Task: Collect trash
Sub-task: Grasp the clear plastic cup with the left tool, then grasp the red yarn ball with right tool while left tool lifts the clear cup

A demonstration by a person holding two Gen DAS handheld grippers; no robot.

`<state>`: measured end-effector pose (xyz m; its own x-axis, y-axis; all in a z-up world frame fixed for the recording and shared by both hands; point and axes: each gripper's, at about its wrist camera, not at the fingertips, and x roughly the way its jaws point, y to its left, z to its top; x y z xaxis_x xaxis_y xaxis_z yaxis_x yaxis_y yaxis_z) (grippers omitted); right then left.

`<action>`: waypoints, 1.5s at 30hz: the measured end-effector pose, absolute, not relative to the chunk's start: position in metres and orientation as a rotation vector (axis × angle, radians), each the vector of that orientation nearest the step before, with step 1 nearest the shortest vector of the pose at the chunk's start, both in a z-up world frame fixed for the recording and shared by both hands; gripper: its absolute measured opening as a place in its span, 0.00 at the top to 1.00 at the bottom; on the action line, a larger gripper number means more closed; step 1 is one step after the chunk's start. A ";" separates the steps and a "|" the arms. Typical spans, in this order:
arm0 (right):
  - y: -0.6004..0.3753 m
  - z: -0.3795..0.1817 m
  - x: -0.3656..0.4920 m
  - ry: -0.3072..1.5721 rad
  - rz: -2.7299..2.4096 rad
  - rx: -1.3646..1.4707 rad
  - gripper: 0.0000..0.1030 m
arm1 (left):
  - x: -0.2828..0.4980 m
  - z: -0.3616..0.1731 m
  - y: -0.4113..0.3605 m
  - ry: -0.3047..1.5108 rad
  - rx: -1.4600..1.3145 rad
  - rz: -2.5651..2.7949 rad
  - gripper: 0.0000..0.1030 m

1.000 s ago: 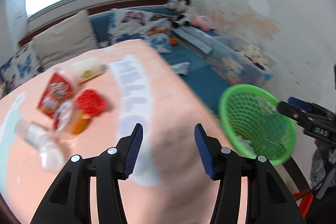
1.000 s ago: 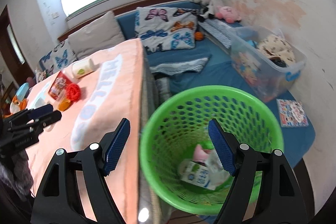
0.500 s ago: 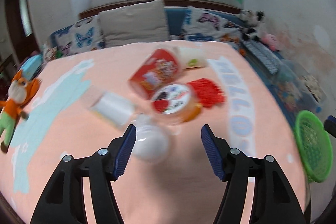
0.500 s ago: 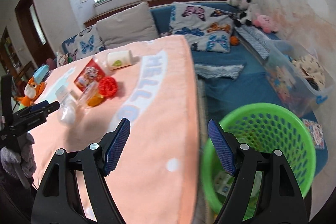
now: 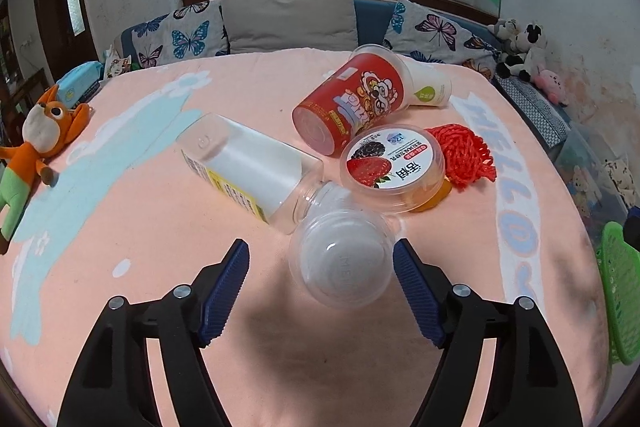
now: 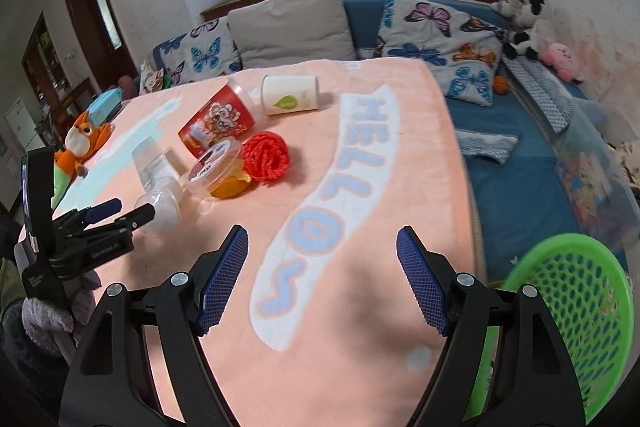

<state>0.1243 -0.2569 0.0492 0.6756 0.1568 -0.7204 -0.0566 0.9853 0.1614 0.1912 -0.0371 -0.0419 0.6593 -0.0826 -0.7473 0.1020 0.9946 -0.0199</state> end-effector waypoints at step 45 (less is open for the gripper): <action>-0.216 0.011 0.209 0.897 0.258 0.145 0.26 | 0.190 -0.047 -0.013 0.887 -0.109 -0.224 0.39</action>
